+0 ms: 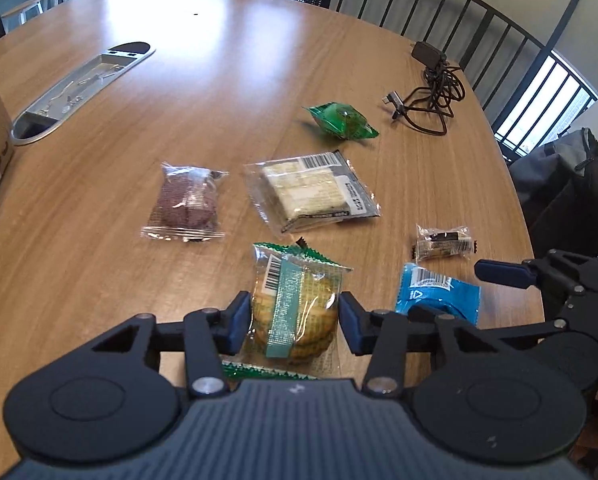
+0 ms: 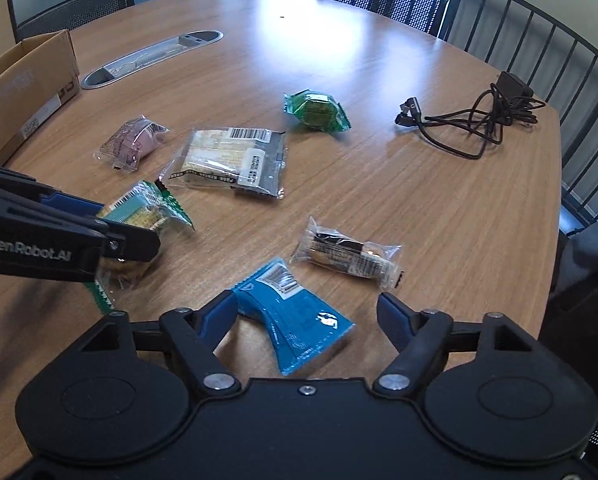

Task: Organize snacks
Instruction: 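Grasp the clear round cookie pack with the left tool while the right tool grasps the blue pack, then carry both held packs over to the cardboard box, then lower both packs into the box and open both tools, then lift both open tools out of the box and move over the remaining snacks, then grasp the brown cake pack with the left tool while the right tool grasps the small candy bar, then carry the held cake pack and candy bar over the cardboard box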

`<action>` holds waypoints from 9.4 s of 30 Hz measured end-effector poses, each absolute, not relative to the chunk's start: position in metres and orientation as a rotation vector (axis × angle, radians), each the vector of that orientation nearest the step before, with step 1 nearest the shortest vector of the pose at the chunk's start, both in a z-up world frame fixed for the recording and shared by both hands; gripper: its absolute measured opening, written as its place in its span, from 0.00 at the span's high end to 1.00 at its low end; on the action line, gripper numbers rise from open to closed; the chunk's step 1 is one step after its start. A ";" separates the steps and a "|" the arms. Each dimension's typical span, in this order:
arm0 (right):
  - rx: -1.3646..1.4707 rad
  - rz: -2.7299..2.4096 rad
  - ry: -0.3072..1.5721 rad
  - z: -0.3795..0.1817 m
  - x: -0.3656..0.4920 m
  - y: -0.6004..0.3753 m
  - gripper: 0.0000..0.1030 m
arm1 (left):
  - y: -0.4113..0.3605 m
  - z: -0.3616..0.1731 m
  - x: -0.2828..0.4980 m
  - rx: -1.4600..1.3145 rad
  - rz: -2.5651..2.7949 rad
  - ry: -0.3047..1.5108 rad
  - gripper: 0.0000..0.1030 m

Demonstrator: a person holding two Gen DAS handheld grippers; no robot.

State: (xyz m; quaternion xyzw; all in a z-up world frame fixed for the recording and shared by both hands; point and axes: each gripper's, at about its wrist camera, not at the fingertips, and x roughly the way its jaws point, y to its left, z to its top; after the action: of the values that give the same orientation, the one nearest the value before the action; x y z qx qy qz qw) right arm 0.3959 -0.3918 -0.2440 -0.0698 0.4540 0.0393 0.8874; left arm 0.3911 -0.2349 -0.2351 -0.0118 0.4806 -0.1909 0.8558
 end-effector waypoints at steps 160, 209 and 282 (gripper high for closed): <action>0.136 -0.062 0.738 -0.131 0.374 -0.263 0.12 | -0.052 -0.113 0.421 -0.124 -0.308 0.840 0.00; 0.506 -0.360 0.948 -0.245 0.435 -0.446 0.56 | -0.202 -0.238 0.491 -0.034 -0.371 1.067 0.47; 0.207 0.088 0.787 -0.120 0.486 -0.162 0.82 | 0.053 -0.132 0.476 -0.200 -0.170 0.875 0.69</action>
State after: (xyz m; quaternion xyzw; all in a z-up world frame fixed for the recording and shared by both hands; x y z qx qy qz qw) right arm 0.4859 -0.1621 -0.1200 0.1005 0.3825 0.0426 0.9175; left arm 0.4758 0.0528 -0.1323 -0.0964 0.4223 -0.0819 0.8976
